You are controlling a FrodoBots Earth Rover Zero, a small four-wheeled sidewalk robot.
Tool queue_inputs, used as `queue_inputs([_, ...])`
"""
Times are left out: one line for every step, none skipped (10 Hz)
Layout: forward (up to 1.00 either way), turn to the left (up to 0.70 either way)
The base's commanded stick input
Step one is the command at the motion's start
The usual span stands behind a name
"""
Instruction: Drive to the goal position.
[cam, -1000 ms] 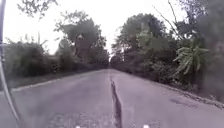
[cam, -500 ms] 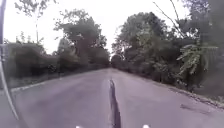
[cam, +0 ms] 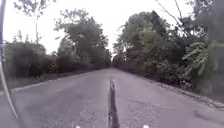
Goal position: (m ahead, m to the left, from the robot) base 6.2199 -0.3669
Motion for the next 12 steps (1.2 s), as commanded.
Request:
queue_inputs([0.7,0.0])
queue_inputs([0.7,0.0])
queue_inputs([0.7,0.0])
queue_inputs([0.7,0.0])
queue_inputs([0.7,0.0])
queue_inputs([0.7,0.0])
queue_inputs([0.7,0.0])
queue_inputs([0.7,0.0])
queue_inputs([0.7,0.0])
queue_inputs([0.7,0.0])
queue_inputs([0.7,0.0])
queue_inputs([0.7,0.0])
